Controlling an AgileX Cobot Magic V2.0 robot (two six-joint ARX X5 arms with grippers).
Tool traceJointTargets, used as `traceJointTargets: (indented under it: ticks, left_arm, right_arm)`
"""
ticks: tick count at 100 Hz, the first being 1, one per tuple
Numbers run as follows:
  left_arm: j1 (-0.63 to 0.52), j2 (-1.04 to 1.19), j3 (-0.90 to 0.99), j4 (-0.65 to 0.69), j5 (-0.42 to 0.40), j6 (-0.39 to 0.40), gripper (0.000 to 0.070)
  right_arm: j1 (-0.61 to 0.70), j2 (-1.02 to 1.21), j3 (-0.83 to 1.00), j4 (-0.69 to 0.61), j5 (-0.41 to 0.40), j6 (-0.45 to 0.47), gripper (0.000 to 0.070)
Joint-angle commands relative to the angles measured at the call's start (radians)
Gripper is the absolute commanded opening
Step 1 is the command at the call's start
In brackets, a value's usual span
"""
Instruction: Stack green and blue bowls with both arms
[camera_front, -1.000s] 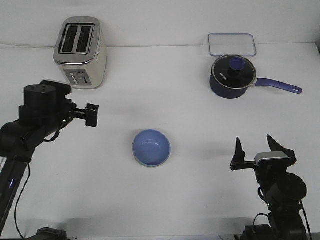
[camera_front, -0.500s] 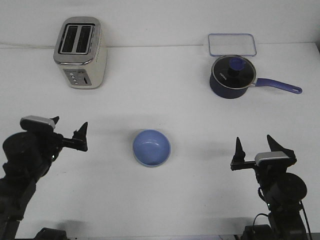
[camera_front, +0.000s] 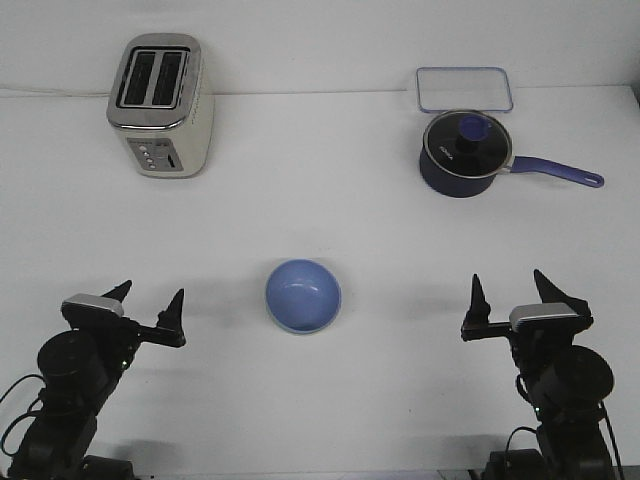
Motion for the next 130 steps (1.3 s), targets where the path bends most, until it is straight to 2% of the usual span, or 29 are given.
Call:
traceJointTargets:
  ticks: [1, 44, 50, 55, 60, 65, 76, 78, 84, 87, 91, 130]
  left_arm:
    - [0.0, 0.0, 0.015, 0.02, -0.005, -0.018, 0.0624]
    - [0.0, -0.024, 0.016, 0.025, -0.005, -0.022, 0.0622]
    - [0.0, -0.024, 0.016, 0.028, -0.005, -0.021, 0.061]
    - [0.0, -0.024, 0.016, 0.032, -0.005, -0.022, 0.0574]
    - [0.0, -0.024, 0.016, 0.032, -0.005, -0.021, 0.0519]
    - [0.0, -0.024, 0.016, 0.032, -0.005, -0.022, 0.0437]
    - [0.0, -0.024, 0.016, 0.031, -0.005, -0.022, 0.0182]
    - [0.0, -0.024, 0.016, 0.031, -0.005, -0.022, 0.0122]
    - [0.0, -0.024, 0.016, 0.031, -0.005, -0.021, 0.0007]
    - [0.0, -0.024, 0.016, 0.031, -0.005, -0.021, 0.0004]
    - [0.0, -0.023, 0.016, 0.031, -0.005, -0.021, 0.0007]
    - [0.0, -0.024, 0.016, 0.035, -0.005, -0.02, 0.001]
  right_arm:
    - [0.002, 0.004, 0.009, 0.013, 0.0, -0.005, 0.0658]
    - [0.002, 0.004, 0.009, 0.016, 0.001, -0.005, 0.0657]
    - [0.002, 0.003, 0.009, 0.016, 0.001, -0.005, 0.0655]
    - [0.002, 0.003, 0.009, 0.016, 0.001, -0.005, 0.0647]
    - [0.002, 0.003, 0.009, 0.016, 0.001, -0.005, 0.059]
    - [0.002, 0.003, 0.009, 0.016, 0.001, -0.005, 0.0489]
    - [0.002, 0.004, 0.009, 0.016, 0.001, -0.005, 0.0213]
    - [0.002, 0.004, 0.009, 0.016, 0.001, -0.005, 0.017]
    - [0.002, 0.003, 0.009, 0.016, 0.001, -0.005, 0.0068]
    - [0.002, 0.004, 0.009, 0.016, 0.001, -0.005, 0.0027]
    - [0.002, 0.004, 0.009, 0.016, 0.001, -0.005, 0.0007]
    - [0.002, 0.003, 0.009, 0.016, 0.001, -0.005, 0.0008]
